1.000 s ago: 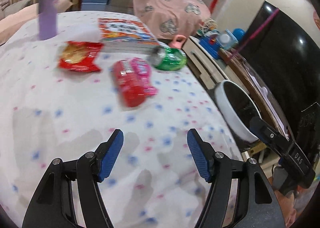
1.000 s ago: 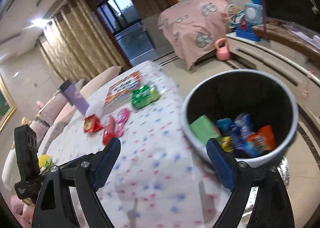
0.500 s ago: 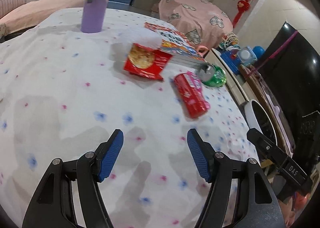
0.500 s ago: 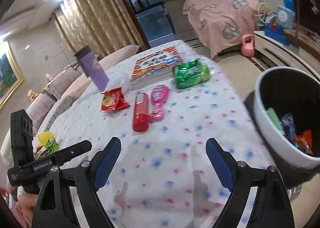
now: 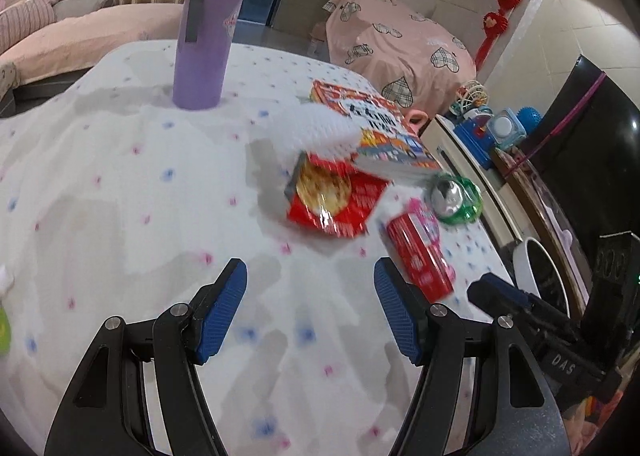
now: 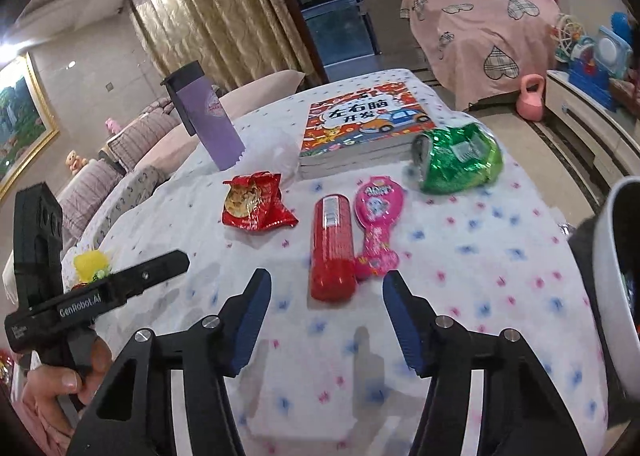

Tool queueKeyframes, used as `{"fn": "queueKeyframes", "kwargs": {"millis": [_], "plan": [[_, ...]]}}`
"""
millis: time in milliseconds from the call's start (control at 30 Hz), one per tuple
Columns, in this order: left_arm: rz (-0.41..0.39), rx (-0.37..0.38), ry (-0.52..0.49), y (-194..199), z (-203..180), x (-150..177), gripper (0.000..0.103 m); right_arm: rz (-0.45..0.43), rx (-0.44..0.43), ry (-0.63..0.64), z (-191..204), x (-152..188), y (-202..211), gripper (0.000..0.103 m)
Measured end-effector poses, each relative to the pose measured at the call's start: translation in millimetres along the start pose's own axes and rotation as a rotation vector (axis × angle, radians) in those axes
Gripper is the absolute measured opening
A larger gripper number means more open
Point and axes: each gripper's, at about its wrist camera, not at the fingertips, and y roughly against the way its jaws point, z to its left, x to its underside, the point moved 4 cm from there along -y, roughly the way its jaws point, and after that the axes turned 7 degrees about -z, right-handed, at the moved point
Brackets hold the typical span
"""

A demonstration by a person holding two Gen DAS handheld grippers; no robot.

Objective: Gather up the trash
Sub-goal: 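Grasp the dark red-trimmed bag with the left tool while the right tool grasps the red can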

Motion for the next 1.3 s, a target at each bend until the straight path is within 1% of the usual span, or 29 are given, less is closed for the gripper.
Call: {"fn": "queueKeyframes", "kwargs": {"millis": [100, 267, 367, 467, 500, 533, 567, 600, 633, 667, 700, 733, 833, 967, 1033, 1100, 1300], "plan": [[0.003, 0.001, -0.015, -12, 1, -9, 0.067, 0.023, -0.010, 0.009, 1, -3, -13, 0.056], [0.022, 0.018, -0.015, -37, 4, -20, 0.067, 0.053, -0.012, 0.032, 3, -7, -32, 0.056], [0.049, 0.036, -0.005, -51, 4, -22, 0.067, 0.078, -0.010, 0.048, 3, -7, -44, 0.053], [0.065, 0.043, -0.010, -62, 2, -23, 0.065, 0.110, -0.009, 0.057, 2, -4, -57, 0.052], [0.066, 0.047, -0.016, -63, 0, -23, 0.057, 0.121, -0.008, 0.060, 2, -3, -61, 0.052], [0.070, 0.048, -0.024, -64, -1, -22, 0.044, 0.130, -0.006, 0.062, 2, -1, -65, 0.052], [0.082, 0.043, -0.039, -67, -3, -21, 0.036, 0.134, -0.003, 0.066, 2, 0, -67, 0.051], [0.091, 0.046, -0.049, -68, -4, -20, 0.022, 0.133, 0.000, 0.074, 2, 0, -68, 0.049], [0.095, 0.055, -0.057, -68, -6, -18, 0.013, 0.134, -0.002, 0.077, 3, 1, -67, 0.048], [0.096, 0.060, -0.067, -67, -8, -17, 0.011, 0.144, -0.009, 0.080, 4, 1, -68, 0.039], [0.091, 0.062, -0.076, -65, -10, -16, 0.009, 0.156, -0.011, 0.079, 4, 3, -69, 0.032], [0.086, 0.066, -0.082, -61, -11, -15, 0.007, 0.162, -0.013, 0.079, 5, 4, -70, 0.032], [0.074, 0.076, -0.068, -50, -12, -12, 0.005, 0.156, -0.019, 0.082, 6, 8, -63, 0.032], [0.053, 0.092, -0.024, -27, -10, -7, 0.002, 0.134, -0.039, 0.043, 4, 14, -43, 0.032], [0.045, 0.101, -0.018, -17, -14, -2, 0.002, 0.124, -0.045, 0.025, 2, 16, -34, 0.032], [0.042, 0.122, -0.017, -5, -22, 4, 0.002, 0.115, -0.055, 0.000, -2, 19, -22, 0.032], [0.048, 0.183, -0.030, 15, -52, 23, 0.002, 0.075, -0.049, -0.042, -14, 25, 13, 0.032]]}}
